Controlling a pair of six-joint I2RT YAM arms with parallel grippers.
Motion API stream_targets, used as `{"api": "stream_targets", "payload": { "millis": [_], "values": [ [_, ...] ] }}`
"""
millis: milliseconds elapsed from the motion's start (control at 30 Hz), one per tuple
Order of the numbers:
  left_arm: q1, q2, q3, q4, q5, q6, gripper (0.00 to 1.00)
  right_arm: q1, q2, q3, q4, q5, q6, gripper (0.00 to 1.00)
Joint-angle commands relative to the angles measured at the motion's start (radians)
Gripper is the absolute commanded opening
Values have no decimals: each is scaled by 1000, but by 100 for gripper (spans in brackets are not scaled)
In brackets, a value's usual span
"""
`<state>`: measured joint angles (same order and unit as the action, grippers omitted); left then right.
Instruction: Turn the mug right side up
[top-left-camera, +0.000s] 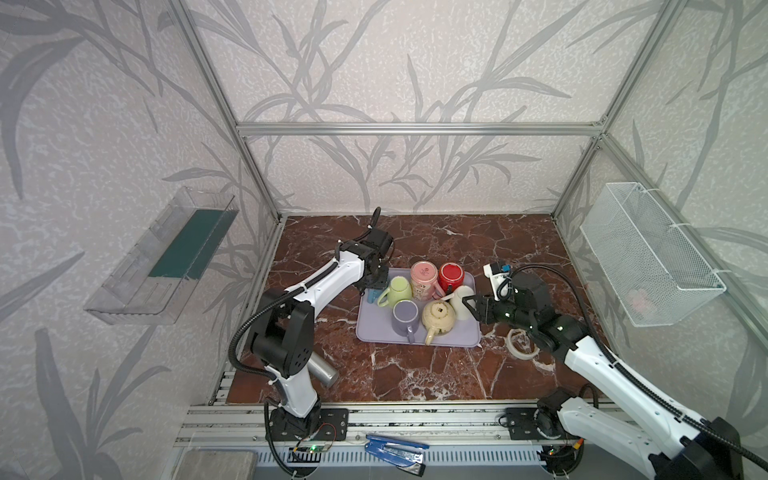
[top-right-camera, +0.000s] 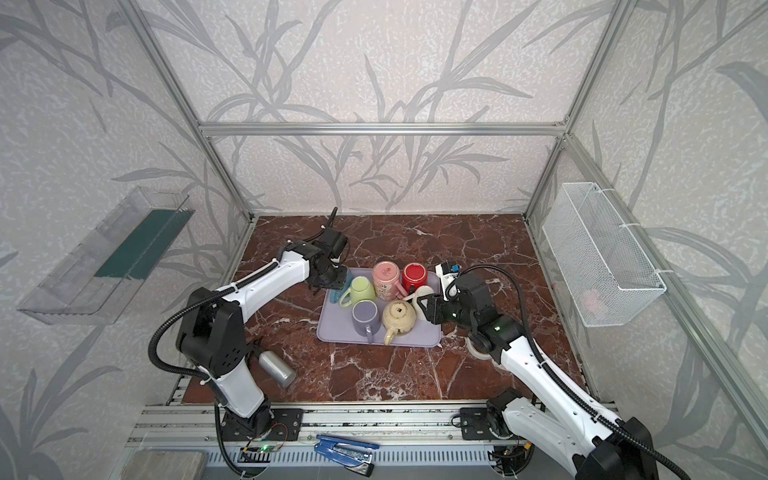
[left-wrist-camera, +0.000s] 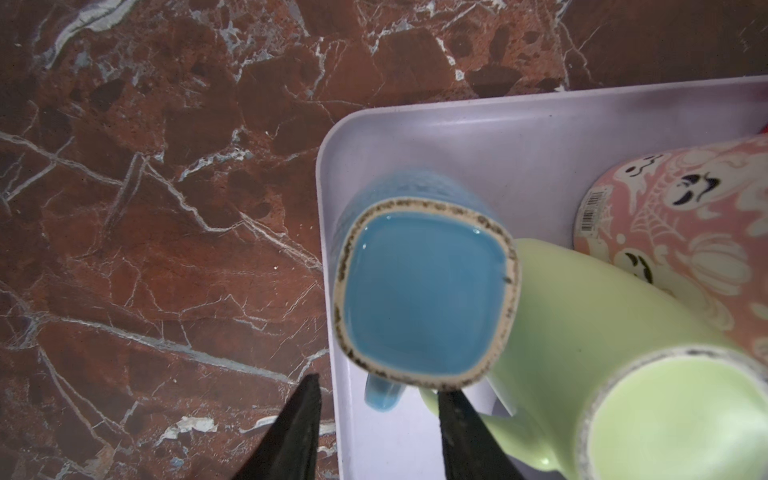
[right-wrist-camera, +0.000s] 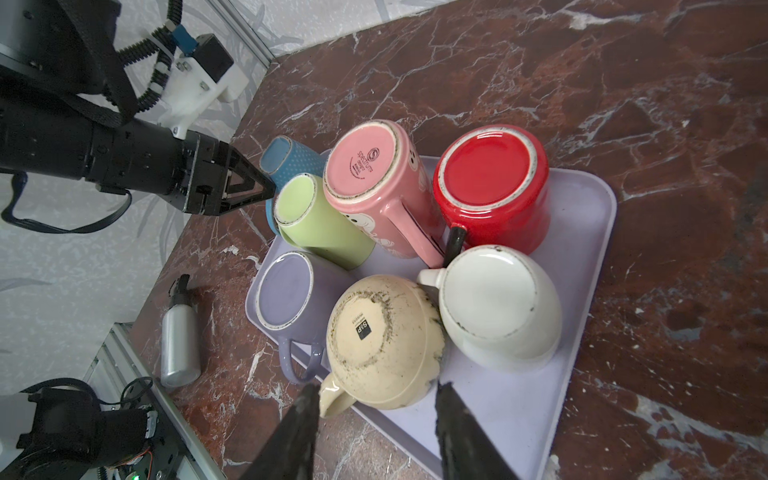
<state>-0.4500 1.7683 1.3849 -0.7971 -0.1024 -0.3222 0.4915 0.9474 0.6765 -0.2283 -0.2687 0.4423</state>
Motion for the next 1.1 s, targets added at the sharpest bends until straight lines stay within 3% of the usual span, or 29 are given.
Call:
{"api": "stream_targets", "payload": {
  "millis": [0, 500, 1067],
  "values": [
    [-1, 9, 1, -20, -3, -29, 44, 5, -15, -14, 35, -18, 15, 46],
    [-2, -3, -126, 123, -18, -45, 35, 11, -9, -28, 56, -29, 26, 46],
    [-3, 22, -125, 142, 7, -38, 24, 16, 8, -34, 70, -29, 26, 45]
  ]
}}
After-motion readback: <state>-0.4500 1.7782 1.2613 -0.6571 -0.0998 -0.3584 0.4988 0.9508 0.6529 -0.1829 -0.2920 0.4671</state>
